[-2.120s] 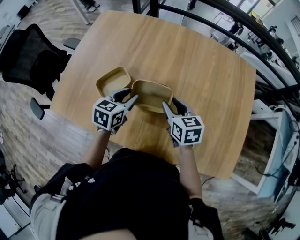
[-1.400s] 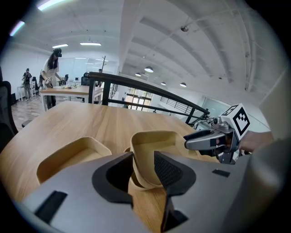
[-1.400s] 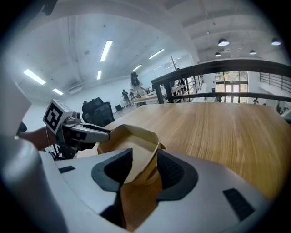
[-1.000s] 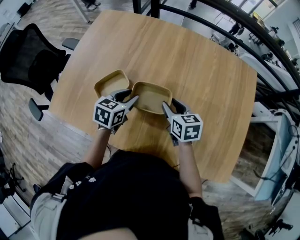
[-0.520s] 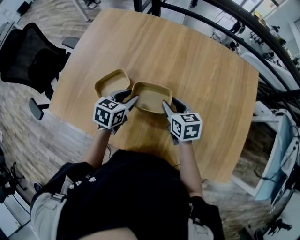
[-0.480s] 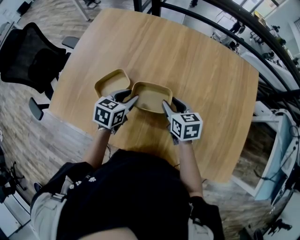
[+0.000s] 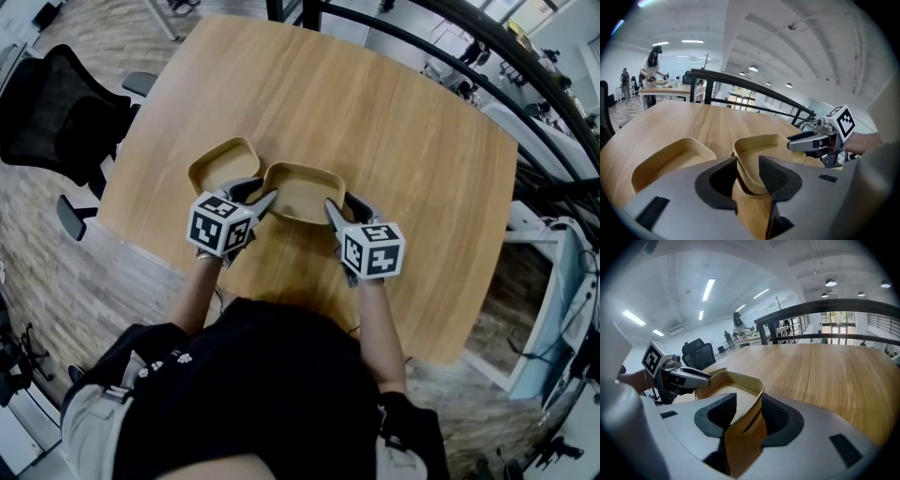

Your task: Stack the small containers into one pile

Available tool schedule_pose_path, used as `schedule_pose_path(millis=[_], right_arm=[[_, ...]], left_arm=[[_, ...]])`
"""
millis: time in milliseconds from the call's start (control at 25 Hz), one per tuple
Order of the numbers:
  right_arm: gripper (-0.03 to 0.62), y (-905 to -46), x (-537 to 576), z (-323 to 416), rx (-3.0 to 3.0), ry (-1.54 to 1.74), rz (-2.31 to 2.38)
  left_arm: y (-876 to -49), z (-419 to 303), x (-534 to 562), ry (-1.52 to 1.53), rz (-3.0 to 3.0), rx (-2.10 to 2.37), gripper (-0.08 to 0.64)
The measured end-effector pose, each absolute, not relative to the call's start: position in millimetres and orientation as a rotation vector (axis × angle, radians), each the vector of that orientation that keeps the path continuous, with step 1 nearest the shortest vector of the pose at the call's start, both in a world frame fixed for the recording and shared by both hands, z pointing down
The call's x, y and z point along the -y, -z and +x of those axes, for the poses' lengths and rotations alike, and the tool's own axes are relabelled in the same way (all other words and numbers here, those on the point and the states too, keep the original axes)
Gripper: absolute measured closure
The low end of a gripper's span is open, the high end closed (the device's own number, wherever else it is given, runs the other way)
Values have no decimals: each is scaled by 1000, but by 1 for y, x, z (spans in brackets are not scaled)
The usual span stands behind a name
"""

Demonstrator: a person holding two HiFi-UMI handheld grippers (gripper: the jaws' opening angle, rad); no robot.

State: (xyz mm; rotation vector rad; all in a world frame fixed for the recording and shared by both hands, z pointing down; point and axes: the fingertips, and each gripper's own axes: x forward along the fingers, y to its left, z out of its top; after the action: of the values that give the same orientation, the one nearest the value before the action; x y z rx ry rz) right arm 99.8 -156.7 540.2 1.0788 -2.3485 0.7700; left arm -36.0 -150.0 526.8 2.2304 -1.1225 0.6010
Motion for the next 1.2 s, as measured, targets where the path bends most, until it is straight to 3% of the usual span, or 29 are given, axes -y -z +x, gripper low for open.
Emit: schedule_pose_path(millis=[1200], right_arm=[[425, -551, 163, 100, 2334, -752, 1082]], left_arm=[[-540, -34, 151, -624, 2233, 1102, 426]])
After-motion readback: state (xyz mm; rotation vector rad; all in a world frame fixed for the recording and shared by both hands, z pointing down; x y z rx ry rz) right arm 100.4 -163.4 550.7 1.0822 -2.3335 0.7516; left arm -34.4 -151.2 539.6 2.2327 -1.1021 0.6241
